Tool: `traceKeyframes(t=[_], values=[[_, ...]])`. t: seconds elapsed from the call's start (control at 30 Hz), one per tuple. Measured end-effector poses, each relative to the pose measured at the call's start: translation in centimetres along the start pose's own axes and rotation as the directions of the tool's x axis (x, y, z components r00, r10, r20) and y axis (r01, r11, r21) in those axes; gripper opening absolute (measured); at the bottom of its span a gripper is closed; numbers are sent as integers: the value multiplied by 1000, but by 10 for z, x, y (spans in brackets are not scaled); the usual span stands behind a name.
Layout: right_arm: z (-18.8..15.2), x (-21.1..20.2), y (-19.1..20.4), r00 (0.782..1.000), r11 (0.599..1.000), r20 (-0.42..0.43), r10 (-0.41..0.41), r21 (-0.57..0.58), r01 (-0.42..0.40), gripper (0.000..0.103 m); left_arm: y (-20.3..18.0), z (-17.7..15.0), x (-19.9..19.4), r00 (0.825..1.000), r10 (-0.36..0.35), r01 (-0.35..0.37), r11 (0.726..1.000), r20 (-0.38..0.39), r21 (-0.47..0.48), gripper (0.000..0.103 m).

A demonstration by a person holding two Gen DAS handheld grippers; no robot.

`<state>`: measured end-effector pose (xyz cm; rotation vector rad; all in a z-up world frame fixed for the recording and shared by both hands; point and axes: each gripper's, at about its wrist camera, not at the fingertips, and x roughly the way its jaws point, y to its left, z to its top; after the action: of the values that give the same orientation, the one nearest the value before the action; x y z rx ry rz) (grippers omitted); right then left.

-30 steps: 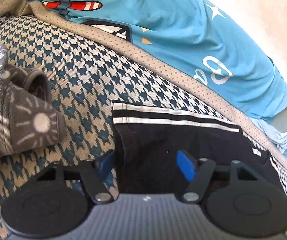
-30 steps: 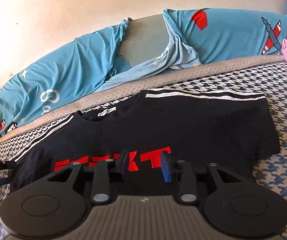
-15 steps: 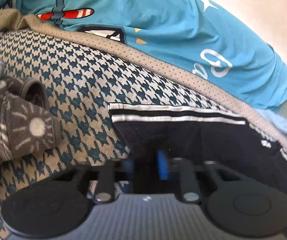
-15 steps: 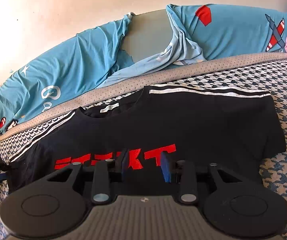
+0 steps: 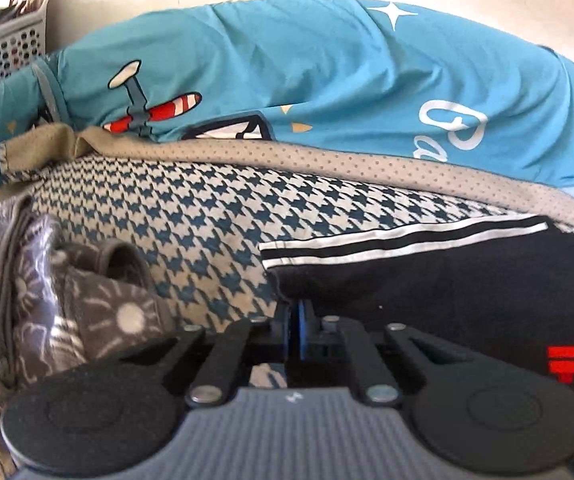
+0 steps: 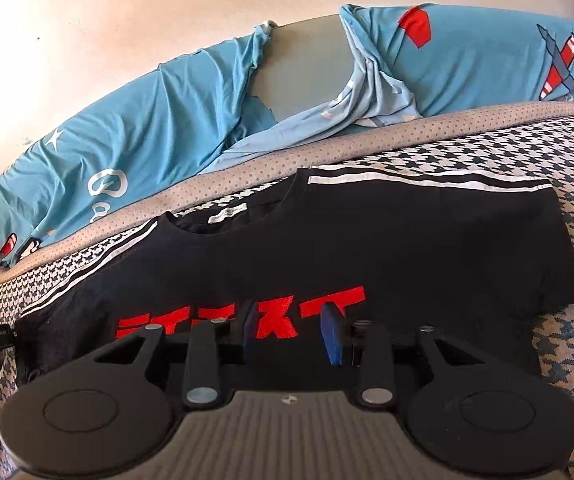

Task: Fold clothes

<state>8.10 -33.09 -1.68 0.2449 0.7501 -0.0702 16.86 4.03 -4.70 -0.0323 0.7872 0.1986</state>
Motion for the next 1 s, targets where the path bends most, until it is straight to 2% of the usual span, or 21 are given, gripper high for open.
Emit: traceKeyframes(t=[0.17,0.3,0.5,0.53,0.57,0.67,0.8,0.87,1.0], values=[[-4,5,3,999,999,-37,36,-7,-36,33,-3,1,9,1000,17,-17,1000,-25,16,4],[-9,4,8,993,995,-66,94,-34,-97,33,-5,2,8,999,44,-44,999,-29,24,10],[-22,0,13,981,982,-114,158,-89,-169,34,-8,7,-18,999,41,-41,999,14,17,14],[-24,0,13,979,980,-120,163,-93,-175,34,-10,8,-24,999,34,-34,999,25,22,20],[-25,-1,12,978,979,-124,165,-96,-178,34,-12,9,-30,999,20,-21,999,35,25,26],[-28,-5,6,978,979,-130,163,-101,-176,34,-20,8,-49,998,-35,33,999,56,39,33],[-30,-13,-6,981,981,-122,149,-110,-162,34,-38,-1,-63,988,-150,146,986,37,85,40],[-30,-15,-12,984,982,-118,136,-118,-150,34,-49,-9,-66,977,-212,210,972,9,102,45],[-30,-17,-24,989,986,-111,99,-123,-112,34,-70,-25,-71,942,-331,334,935,-52,114,46]])
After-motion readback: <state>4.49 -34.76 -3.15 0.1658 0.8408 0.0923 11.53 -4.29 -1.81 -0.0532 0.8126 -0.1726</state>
